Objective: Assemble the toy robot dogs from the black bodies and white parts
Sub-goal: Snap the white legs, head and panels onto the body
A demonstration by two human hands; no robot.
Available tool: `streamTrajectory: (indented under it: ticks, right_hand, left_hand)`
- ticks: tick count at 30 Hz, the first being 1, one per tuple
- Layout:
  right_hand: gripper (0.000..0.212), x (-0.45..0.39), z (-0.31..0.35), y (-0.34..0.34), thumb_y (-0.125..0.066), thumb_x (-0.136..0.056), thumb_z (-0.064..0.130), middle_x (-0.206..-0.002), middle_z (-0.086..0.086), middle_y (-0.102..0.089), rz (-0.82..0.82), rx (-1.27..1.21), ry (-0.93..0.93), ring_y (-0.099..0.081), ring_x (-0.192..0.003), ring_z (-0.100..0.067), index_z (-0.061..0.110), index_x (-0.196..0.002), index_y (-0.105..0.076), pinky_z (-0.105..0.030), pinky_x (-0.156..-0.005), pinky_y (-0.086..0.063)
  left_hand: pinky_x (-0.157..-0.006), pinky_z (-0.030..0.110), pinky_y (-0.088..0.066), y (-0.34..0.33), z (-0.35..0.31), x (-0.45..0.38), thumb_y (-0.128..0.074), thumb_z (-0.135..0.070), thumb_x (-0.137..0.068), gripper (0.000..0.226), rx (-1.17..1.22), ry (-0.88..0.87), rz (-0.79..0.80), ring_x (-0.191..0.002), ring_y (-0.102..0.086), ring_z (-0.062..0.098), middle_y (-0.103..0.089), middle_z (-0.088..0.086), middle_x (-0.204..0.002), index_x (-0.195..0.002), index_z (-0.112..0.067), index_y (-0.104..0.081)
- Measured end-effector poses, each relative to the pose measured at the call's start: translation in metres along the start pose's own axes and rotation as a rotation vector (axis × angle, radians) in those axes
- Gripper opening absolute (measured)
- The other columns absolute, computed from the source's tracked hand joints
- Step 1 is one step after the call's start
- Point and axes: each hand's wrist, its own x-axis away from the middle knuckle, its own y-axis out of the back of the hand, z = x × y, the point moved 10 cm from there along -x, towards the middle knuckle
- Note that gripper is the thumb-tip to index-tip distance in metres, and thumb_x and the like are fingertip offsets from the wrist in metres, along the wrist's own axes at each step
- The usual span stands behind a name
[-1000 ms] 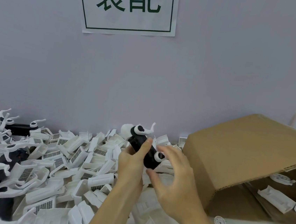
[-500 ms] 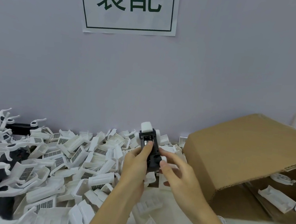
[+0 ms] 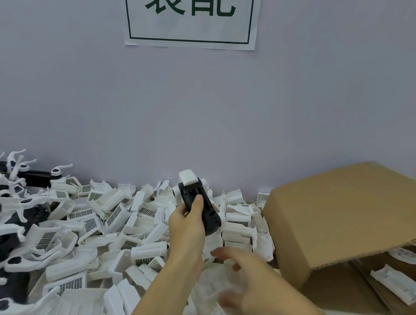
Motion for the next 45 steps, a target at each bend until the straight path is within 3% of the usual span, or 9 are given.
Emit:
streamTrajectory:
  ticks: [3, 6, 15, 19, 21, 26, 30, 34, 45]
  right_hand:
    - [0.062, -0.002, 0.000, -0.004, -0.075, -0.085, 0.035, -0.134, 0.021, -0.043, 0.005, 0.036, -0.001, -0.043, -0.124, 0.006, 0.050, -0.138, -0.047, -0.012, -0.104, -0.034]
    - [0.057, -0.002, 0.005, 0.000, -0.079, -0.083, 0.036, -0.118, 0.026, -0.050, -0.013, 0.037, 0.030, -0.047, -0.108, 0.020, 0.046, -0.133, -0.053, -0.001, -0.086, -0.037]
    - [0.048, 0.015, 0.000, 0.070, -0.078, -0.087, 0.022, -0.103, -0.001, -0.062, -0.343, -0.421, 0.054, -0.066, -0.084, 0.002, 0.040, -0.126, -0.055, -0.011, -0.073, -0.049]
    - [0.056, 0.019, -0.004, 0.091, -0.076, -0.087, 0.014, -0.092, 0.004, -0.072, -0.556, -0.676, 0.088, -0.071, -0.086, -0.004, 0.038, -0.129, -0.048, -0.010, -0.067, -0.051]
    - [0.057, 0.021, -0.005, 0.094, -0.076, -0.087, 0.014, -0.090, 0.003, -0.071, -0.635, -0.713, 0.094, -0.070, -0.082, -0.006, 0.040, -0.128, -0.047, -0.010, -0.063, -0.051]
    - [0.051, 0.027, -0.007, 0.104, -0.081, -0.083, 0.028, -0.106, 0.009, -0.072, -0.809, -0.595, 0.052, -0.071, -0.091, -0.006, 0.032, -0.128, -0.057, -0.025, -0.073, -0.059]
    - [0.040, 0.033, -0.006, 0.110, -0.082, -0.081, 0.034, -0.095, 0.014, -0.075, -0.889, -0.488, 0.040, -0.071, -0.087, 0.000, 0.028, -0.118, -0.067, -0.023, -0.074, -0.057]
    - [0.022, 0.029, 0.001, 0.105, -0.081, -0.081, 0.037, -0.084, 0.022, -0.075, -0.823, -0.415, 0.074, -0.071, -0.079, 0.002, 0.036, -0.101, -0.072, -0.020, -0.068, -0.057]
    - [0.020, 0.035, 0.007, 0.105, -0.081, -0.079, 0.041, -0.084, 0.019, -0.074, -0.918, -0.389, 0.079, -0.070, -0.078, 0.001, 0.040, -0.096, -0.069, -0.017, -0.065, -0.056]
  left_hand:
    - [-0.094, 0.049, -0.057, -0.002, -0.002, 0.001, -0.061, -0.029, -0.101, 0.016, -0.012, -0.009, 0.015, -0.095, -0.072, 0.025, -0.078, 0.005, -0.094, -0.093, -0.020, -0.071]
    - [-0.098, 0.052, -0.055, -0.005, -0.003, 0.002, -0.062, -0.030, -0.101, 0.015, -0.039, -0.018, 0.046, -0.097, -0.072, 0.027, -0.078, 0.006, -0.097, -0.097, -0.019, -0.072]
    - [-0.099, 0.054, -0.053, -0.018, 0.004, 0.004, -0.050, -0.027, -0.103, 0.025, -0.067, 0.000, 0.174, -0.109, -0.070, 0.032, -0.076, 0.006, -0.111, -0.111, -0.021, -0.074]
    - [-0.080, 0.026, -0.057, -0.035, 0.003, 0.011, -0.050, -0.022, -0.105, 0.025, -0.165, -0.077, 0.316, -0.101, -0.073, 0.013, -0.078, -0.008, -0.101, -0.112, -0.031, -0.071]
    - [-0.089, 0.031, -0.057, -0.046, 0.005, 0.018, -0.050, -0.017, -0.106, 0.027, -0.217, -0.093, 0.408, -0.104, -0.072, 0.012, -0.077, -0.006, -0.106, -0.116, -0.031, -0.071]
    - [-0.102, 0.034, -0.053, -0.067, 0.010, 0.034, -0.042, -0.012, -0.108, 0.036, -0.276, -0.122, 0.559, -0.112, -0.070, 0.010, -0.076, -0.007, -0.116, -0.125, -0.030, -0.068]
    - [-0.087, 0.014, -0.051, -0.068, 0.010, 0.039, -0.038, -0.020, -0.109, 0.050, -0.273, -0.096, 0.576, -0.104, -0.067, -0.007, -0.075, -0.025, -0.105, -0.098, -0.051, -0.075]
    - [-0.081, 0.009, -0.051, -0.072, 0.008, 0.043, -0.036, -0.023, -0.111, 0.034, -0.255, -0.110, 0.606, -0.107, -0.067, -0.006, -0.074, -0.022, -0.111, -0.120, -0.039, -0.065]
    - [-0.077, 0.003, -0.047, -0.072, 0.004, 0.044, -0.038, -0.028, -0.110, 0.035, -0.244, -0.139, 0.587, -0.102, -0.064, -0.015, -0.071, -0.033, -0.105, -0.109, -0.051, -0.064]
